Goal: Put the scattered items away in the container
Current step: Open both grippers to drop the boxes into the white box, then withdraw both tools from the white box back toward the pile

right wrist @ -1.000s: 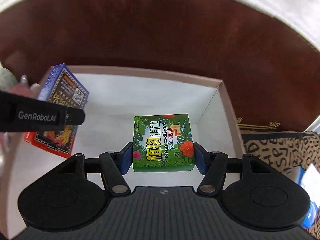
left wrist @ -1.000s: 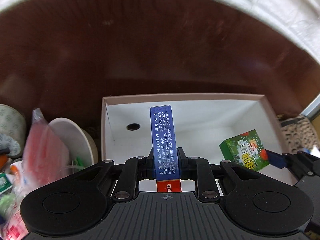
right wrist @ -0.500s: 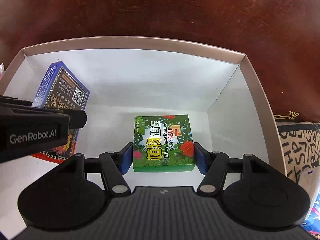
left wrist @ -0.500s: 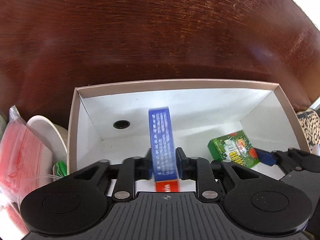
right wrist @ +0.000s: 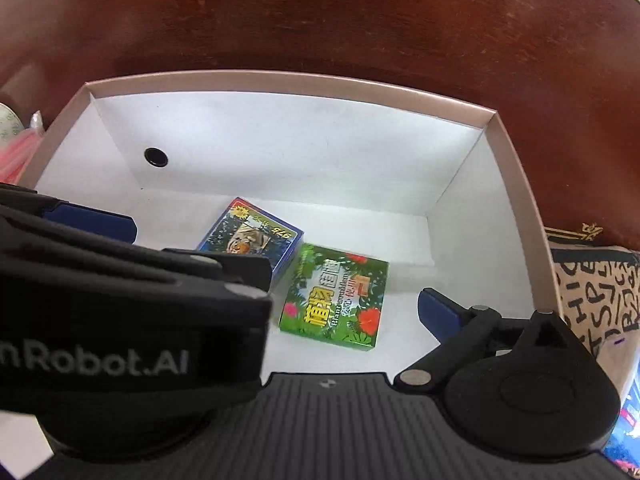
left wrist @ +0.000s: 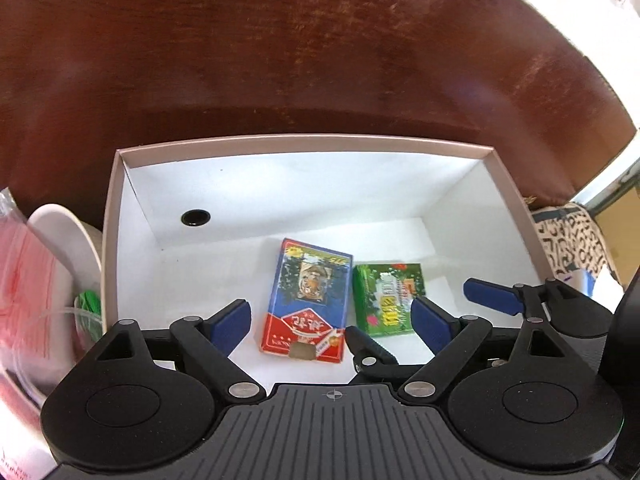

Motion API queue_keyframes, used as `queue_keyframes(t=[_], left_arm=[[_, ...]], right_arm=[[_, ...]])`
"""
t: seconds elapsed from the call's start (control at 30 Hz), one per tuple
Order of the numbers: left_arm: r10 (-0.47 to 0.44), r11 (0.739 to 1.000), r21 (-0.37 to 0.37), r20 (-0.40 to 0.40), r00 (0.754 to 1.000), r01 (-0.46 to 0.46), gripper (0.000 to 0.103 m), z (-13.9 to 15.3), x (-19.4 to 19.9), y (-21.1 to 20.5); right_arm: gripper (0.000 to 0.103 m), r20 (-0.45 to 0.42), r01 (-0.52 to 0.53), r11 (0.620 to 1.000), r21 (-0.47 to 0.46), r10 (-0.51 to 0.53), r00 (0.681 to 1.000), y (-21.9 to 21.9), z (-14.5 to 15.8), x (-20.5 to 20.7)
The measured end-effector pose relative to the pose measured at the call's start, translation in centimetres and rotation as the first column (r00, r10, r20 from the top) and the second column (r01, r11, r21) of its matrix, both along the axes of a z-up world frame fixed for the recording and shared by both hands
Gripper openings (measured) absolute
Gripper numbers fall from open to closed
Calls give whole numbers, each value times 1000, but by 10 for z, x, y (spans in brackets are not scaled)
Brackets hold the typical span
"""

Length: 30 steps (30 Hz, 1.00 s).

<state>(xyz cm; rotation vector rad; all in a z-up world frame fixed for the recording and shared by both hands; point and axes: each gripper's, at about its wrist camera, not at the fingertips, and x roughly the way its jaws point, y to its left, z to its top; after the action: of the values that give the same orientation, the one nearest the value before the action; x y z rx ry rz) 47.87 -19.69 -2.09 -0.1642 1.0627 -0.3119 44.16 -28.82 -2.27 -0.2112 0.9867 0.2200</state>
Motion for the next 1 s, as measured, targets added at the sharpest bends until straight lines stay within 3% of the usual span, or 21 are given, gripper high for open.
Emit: queue_keyframes(t=[0.3,0.77,1.0], left_arm=[[1,1000,30,36,999,-2,97,27,-31,0],[-15,998,58,190,982,4,98,82,-100,20],[-21,992,127,349,937,-26,98,109,-160,27]], right_arm=[[100,-10,37,996,77,-37,999,-3,27,-2],[100,94,17,995,97,-26,995,-1,84,-66],[100,150,41,994,99,-55,987,9,111,-118]])
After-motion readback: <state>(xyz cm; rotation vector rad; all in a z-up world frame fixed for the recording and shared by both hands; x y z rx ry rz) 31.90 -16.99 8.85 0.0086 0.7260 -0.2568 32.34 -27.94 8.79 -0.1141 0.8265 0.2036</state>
